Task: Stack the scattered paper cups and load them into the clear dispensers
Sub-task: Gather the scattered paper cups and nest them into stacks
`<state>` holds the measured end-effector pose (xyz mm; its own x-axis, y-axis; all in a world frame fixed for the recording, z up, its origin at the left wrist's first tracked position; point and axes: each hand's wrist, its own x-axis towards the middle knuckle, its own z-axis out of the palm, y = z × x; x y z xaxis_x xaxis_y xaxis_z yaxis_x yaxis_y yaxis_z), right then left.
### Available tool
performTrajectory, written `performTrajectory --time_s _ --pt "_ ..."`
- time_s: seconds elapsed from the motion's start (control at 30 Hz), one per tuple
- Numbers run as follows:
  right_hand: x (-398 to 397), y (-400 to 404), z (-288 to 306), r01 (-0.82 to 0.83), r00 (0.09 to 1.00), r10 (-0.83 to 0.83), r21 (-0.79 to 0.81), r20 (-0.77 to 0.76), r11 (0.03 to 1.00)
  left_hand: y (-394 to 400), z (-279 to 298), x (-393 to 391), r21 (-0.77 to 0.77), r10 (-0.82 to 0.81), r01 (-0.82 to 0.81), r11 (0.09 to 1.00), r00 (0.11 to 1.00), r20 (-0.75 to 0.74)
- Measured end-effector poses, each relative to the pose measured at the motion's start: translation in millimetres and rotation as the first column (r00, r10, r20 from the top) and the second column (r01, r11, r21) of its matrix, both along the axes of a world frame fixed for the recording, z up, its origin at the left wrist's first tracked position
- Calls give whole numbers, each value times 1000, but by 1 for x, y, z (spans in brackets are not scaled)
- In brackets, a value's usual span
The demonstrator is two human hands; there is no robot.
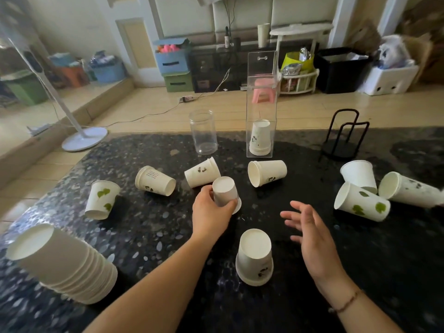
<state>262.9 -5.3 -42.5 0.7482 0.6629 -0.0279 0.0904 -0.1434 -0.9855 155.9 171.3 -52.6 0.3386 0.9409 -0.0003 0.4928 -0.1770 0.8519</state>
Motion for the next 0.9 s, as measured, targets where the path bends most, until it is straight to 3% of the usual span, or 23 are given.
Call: performTrajectory --time_s 0.17,0.27,0.33,0.4,0.5,0.6,0.73,0.9 --pt "3 -8 0 22 999 -20 -56 29 998 -31 45 -31 34 -48 40 999 951 305" --pt "5 -11 1 39 999 -37 -66 29 997 -67 67 -60 50 -235 241 969 847 477" --pt "5 -13 1 46 999 -44 -62 32 997 -88 66 -74 121 -388 372 920 827 406" --pt "4 -16 1 43 998 -41 -51 41 998 -99 55 -80 194 -466 427 883 851 244" --pt "3 -19 0 34 998 -32 -35 51 999 -104 36 -82 287 -501 477 831 866 11" --pt "3 -21 -1 44 997 -42 -21 62 999 -105 24 -80 373 -454 427 824 891 -17" --pt "7 -22 1 30 998 -29 -29 50 999 -98 20 -73 288 -375 356 889 927 13" --pt "7 -19 -3 19 998 -17 -29 63 999 -97 2 -69 193 -406 456 869 880 -248"
